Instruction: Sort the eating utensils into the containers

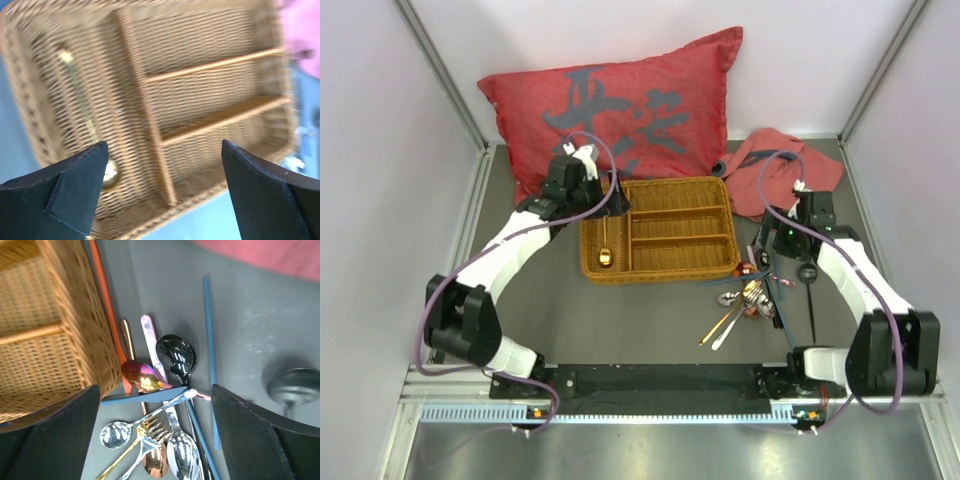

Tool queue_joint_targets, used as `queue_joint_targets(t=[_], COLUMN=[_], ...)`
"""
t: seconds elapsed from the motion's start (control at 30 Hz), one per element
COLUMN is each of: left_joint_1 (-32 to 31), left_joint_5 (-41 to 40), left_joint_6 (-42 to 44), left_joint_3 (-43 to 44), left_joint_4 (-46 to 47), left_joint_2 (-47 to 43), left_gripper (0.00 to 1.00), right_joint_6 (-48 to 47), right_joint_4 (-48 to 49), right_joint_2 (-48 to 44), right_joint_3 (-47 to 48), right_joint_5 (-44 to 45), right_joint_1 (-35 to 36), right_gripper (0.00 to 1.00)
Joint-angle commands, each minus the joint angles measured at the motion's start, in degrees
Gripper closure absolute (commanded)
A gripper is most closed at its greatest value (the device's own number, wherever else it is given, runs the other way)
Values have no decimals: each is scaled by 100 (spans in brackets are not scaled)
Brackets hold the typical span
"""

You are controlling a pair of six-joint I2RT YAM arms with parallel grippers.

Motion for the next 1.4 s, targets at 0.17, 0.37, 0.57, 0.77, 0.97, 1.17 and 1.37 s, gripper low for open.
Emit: queue_joint_targets(t=[0.17, 0.37, 0.57, 0.77, 0.97, 1.17, 1.37], left_joint_1=[-16, -16, -7, -7, -7, -7, -16], left_joint_5=[824, 824, 877, 859, 886, 886, 921], left_joint_6=[70, 88, 17, 17, -27, -36, -44], left_joint_3=[-288, -473, -455, -473, -543, -578, -570], left_joint_4=[409, 426, 443, 444, 444, 452, 452], left_joint_2=[-641, -703, -694, -756, -808, -878, -879], left_gripper=[2, 2, 2, 2, 2, 2, 2], right_joint_6=[24, 24, 6, 15, -82, -29, -12], right_joint_4=[416, 583, 724, 856, 829, 829, 698], right_joint_2=[1086, 1639, 2132, 2141, 2088, 1983, 1781], right_joint_3=[352, 369, 326, 264, 395, 483, 633], right_joint_5=[-598, -256, -150, -97, -26, -202, -290], right_joint_1=[63, 46, 55, 55, 46, 46, 46], right_gripper=[17, 21, 28, 55, 76, 92, 100])
